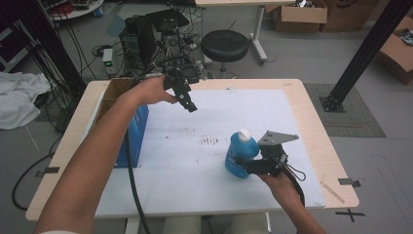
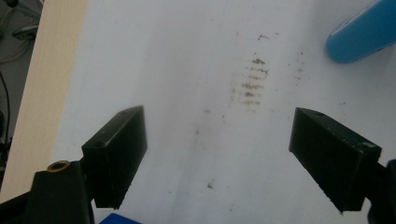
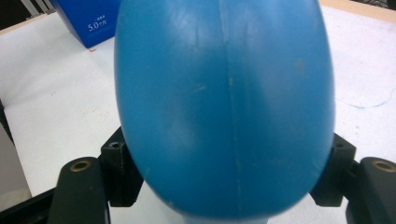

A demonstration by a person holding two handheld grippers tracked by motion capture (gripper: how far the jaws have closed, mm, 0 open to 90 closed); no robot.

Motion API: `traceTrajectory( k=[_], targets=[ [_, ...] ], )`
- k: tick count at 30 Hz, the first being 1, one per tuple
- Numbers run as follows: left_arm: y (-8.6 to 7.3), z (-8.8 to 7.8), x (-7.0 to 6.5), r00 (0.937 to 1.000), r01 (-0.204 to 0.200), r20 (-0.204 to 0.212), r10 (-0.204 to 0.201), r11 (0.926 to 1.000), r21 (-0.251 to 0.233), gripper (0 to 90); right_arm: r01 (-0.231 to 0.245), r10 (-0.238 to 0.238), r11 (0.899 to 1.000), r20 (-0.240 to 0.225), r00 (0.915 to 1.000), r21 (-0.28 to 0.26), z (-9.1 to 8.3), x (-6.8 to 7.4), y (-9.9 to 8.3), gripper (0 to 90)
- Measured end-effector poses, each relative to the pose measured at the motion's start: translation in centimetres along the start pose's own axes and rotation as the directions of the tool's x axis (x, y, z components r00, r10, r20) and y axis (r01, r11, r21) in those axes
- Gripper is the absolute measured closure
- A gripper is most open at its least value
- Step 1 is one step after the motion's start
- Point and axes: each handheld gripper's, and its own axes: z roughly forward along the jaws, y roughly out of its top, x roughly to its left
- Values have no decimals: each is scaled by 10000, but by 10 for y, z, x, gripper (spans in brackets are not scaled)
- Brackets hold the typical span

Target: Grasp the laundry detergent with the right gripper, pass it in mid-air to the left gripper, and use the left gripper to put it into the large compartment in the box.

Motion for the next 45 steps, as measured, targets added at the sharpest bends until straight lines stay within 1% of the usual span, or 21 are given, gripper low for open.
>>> traceTrajectory(
  k=[6,14,16,22,29,37,42,45],
  targets=[
    [0,0,0,10000,10,1,-10,10000,5,198,-5,6,10000,27,10000,-44,0,0,1,301],
    [-1,0,0,10000,23,27,-23,10000,40,197,107,-107,9999,-66,9999,-85,-1,0,0,395],
    [-1,1,0,10000,29,12,-29,10000,17,197,162,-161,9998,46,9999,-105,-1,1,0,416],
    [-2,1,0,10000,26,17,-26,10000,18,198,227,-226,9997,96,9997,-117,-1,1,0,424],
    [-3,1,1,10000,33,40,-34,10000,63,198,317,-317,9994,46,9995,-127,-2,1,0,436],
    [-6,-2,0,10000,79,-14,-79,10000,15,198,465,-467,9989,-178,9988,-95,-2,-2,2,442],
    [-6,-4,-3,10000,0,-69,0,10000,7,198,436,-444,9988,-345,9984,-233,-7,-3,7,443],
    [-7,-6,-5,9999,-42,-99,42,10000,49,198,566,-576,9981,-417,9975,-243,-11,-5,12,443]
  ],
)
